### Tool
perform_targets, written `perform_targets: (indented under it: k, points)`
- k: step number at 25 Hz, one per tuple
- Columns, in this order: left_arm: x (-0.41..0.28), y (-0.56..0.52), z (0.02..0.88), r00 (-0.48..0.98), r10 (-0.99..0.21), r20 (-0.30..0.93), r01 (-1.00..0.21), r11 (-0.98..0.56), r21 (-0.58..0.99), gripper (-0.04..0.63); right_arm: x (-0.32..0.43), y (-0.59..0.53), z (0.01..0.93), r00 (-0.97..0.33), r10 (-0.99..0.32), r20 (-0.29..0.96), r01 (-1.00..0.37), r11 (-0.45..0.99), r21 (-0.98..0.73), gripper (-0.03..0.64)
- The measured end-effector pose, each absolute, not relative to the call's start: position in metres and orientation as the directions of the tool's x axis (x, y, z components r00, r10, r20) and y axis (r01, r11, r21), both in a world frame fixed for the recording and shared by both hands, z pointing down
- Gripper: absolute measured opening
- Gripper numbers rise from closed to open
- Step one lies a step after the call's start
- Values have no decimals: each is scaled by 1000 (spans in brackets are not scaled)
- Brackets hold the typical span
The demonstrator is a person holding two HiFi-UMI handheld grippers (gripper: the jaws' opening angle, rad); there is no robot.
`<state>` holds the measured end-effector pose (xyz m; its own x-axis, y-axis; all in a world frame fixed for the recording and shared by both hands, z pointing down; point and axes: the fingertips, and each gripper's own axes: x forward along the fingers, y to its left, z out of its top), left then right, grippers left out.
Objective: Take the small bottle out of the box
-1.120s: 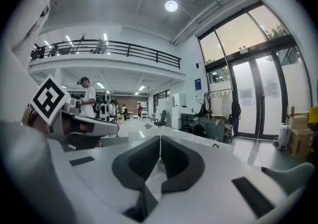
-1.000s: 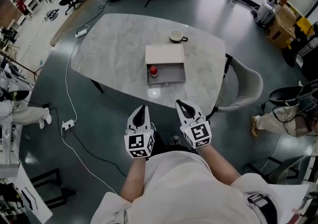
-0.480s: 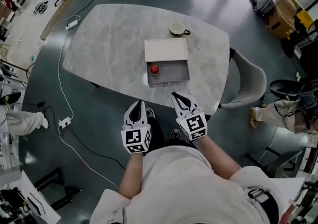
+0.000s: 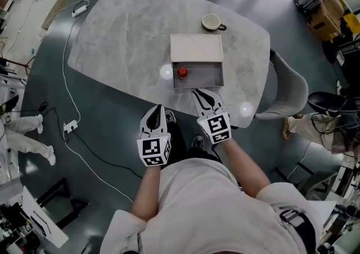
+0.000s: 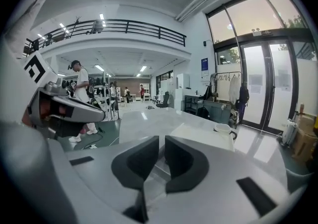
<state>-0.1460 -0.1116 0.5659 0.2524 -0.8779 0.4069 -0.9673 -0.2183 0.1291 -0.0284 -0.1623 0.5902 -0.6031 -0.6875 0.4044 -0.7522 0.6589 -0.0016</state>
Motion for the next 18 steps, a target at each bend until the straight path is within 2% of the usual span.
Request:
perform_targets:
  k: [4,6,7,18]
  points:
    - [-153,-113,576,245,-871,425,-969,-204,141,21,-34,-174,601,-603,-680,417,-751,660,-10,45]
    - [-159,-114,579,240,-869,432,-970,-199,140,21,-39,-177,608,-609,-661,438,-742,670,-22,143]
    - [-163,-115,580,236,-869,435,-971,-194,140,22,-42,-178,611,-610,-654,447,-739,673,-25,150]
    - [-196,-130,589,209,-865,455,-976,-159,146,21,-60,-203,629,-574,-652,495,-754,657,-9,150]
